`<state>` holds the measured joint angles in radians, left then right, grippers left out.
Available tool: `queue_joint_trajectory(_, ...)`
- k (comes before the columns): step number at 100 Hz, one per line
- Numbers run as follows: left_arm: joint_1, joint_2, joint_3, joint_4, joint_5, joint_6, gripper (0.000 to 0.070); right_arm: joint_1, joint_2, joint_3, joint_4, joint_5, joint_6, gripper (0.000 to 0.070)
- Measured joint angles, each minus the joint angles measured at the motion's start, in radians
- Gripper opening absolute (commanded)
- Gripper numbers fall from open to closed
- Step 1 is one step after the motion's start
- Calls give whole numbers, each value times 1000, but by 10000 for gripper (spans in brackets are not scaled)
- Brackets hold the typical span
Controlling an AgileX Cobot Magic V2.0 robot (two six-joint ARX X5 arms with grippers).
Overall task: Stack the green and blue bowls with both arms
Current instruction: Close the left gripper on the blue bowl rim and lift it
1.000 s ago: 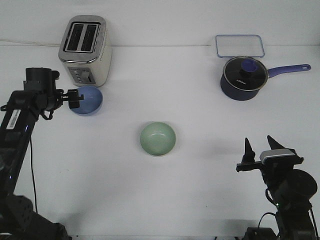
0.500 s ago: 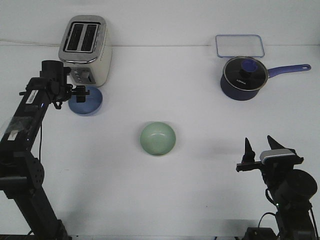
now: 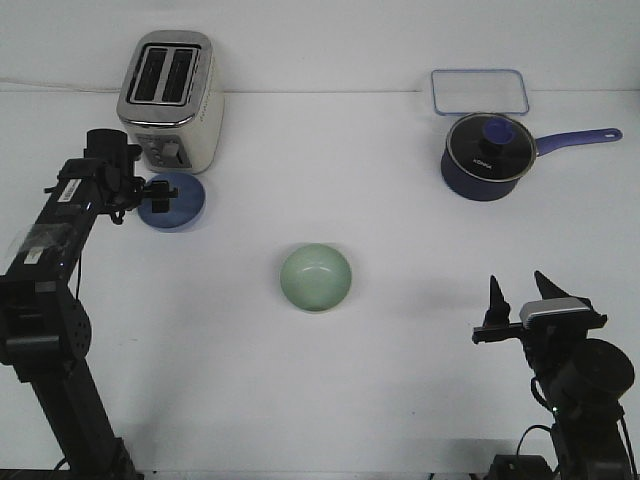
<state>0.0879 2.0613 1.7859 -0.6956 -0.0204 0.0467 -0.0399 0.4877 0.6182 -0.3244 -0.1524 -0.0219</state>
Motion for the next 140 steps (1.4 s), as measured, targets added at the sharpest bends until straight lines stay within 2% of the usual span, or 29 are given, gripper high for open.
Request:
queue_joint_trajectory(11, 0, 13, 0, 1, 21, 0, 441, 0, 0, 0, 0, 0, 0, 466)
queue_joint_trajectory(27, 0, 15, 1, 12, 24, 0, 392, 0, 0, 0, 0, 0, 0, 466)
queue_joint_trajectory(50, 0, 15, 1, 10, 24, 0, 116, 0, 0, 0, 0, 0, 0, 466)
queue_joint_trajectory(58, 0, 15, 1, 6, 24, 0, 0, 0, 0, 0, 0, 0, 0, 466)
queue_joint_trajectory(92, 6, 15, 7, -9, 50, 0, 3, 0, 0, 0, 0, 0, 0, 466)
queue_joint_trajectory(110, 19, 11, 14, -72, 150, 0, 3, 0, 0, 0, 0, 0, 0, 466)
queue_joint_trajectory(123, 15, -32, 14, -112, 165, 0, 3, 0, 0, 0, 0, 0, 0, 466)
queue_joint_trajectory(140, 13, -173, 14, -173, 301, -8, 3, 0, 0, 0, 0, 0, 0, 466)
